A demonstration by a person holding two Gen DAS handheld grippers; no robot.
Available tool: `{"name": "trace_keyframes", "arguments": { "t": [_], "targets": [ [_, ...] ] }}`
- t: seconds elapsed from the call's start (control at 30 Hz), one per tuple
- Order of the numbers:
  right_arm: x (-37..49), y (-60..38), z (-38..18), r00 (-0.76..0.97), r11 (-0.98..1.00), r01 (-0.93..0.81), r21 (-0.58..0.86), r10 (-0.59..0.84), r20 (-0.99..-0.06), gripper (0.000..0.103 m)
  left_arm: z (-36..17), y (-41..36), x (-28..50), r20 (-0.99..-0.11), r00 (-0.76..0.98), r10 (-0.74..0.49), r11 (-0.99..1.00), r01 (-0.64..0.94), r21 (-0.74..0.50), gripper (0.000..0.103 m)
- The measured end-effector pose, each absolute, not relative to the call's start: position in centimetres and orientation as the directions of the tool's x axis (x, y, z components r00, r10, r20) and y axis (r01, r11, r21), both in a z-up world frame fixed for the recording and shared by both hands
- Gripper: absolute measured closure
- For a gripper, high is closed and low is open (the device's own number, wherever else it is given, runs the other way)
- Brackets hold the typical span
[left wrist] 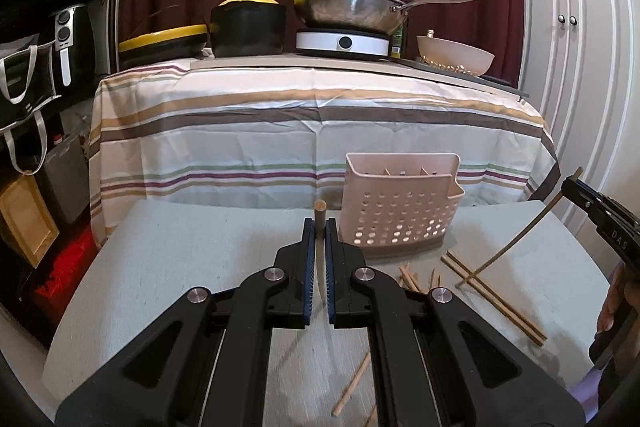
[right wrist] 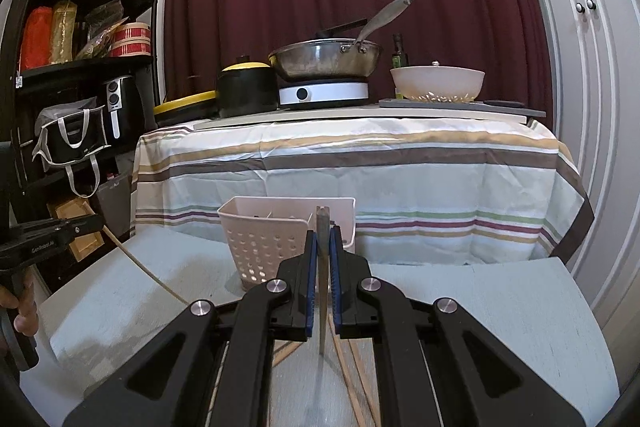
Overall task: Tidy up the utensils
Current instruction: 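Lift both held chopsticks and lower them into the pink caddy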
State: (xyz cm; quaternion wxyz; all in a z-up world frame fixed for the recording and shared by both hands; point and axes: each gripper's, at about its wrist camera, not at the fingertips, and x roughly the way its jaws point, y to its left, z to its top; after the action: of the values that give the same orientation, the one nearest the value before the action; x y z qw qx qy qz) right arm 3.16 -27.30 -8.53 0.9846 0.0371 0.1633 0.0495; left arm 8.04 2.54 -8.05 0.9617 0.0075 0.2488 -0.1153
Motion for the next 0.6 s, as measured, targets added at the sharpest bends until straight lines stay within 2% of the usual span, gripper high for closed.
{"name": "trace_keyframes", "arguments": {
  "t": [0.37, 0.6],
  "targets": [
    [4.3, -27.6, -7.3, 0.944, 0.988, -0.099, 0.116, 0.131, -0.304, 0.096, -6.3, 2.5, 9.6, -0.444, 0.861, -0.247, 0.968, 0.244, -0.065, 0.098],
    [4.6, -28.2, -3.6, 0.963, 0.983, -0.131, 0.126, 0.156, -0.221, 0.096, -2.3, 1.9, 10.0, -0.383, 0.871, -0.306, 0.950, 0.303, -0.071, 0.098]
  ]
}}
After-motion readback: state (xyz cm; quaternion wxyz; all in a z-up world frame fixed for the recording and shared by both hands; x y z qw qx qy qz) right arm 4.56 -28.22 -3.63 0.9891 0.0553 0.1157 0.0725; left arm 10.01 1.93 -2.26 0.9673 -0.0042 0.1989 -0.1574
